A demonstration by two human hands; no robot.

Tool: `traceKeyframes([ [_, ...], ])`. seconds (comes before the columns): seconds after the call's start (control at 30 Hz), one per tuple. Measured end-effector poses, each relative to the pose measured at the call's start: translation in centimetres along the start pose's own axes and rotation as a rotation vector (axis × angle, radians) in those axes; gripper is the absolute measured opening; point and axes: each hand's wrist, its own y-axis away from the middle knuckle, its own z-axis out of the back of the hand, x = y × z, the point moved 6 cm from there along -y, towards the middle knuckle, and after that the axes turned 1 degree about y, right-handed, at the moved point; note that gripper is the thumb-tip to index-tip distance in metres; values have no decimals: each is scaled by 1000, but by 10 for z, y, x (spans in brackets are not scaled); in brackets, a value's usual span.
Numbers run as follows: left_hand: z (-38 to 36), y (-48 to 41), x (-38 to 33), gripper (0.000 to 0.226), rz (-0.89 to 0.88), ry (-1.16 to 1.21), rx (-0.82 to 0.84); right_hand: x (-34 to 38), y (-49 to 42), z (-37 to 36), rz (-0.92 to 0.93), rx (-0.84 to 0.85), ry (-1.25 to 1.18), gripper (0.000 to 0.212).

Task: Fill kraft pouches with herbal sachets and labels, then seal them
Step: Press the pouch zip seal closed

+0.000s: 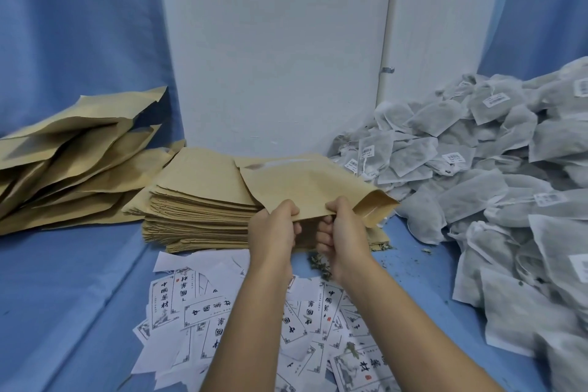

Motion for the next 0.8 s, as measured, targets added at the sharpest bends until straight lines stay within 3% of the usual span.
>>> traceKeyframes([
  [0.2, -2, 7, 2, 16, -102, 29, -110, 0, 2, -7, 31, 21, 13, 32],
  [0.3, -9, 9, 7, 21, -6, 32, -55, -1, 6, -10, 31, 48, 76, 40],
  [0.6, -10, 9, 6, 26, 83, 67, 30, -6, 0, -10, -29, 72, -30, 32],
  [0.8, -7, 7, 5, 21, 23, 52, -13, -3, -3, -3, 21, 16, -72, 29],
])
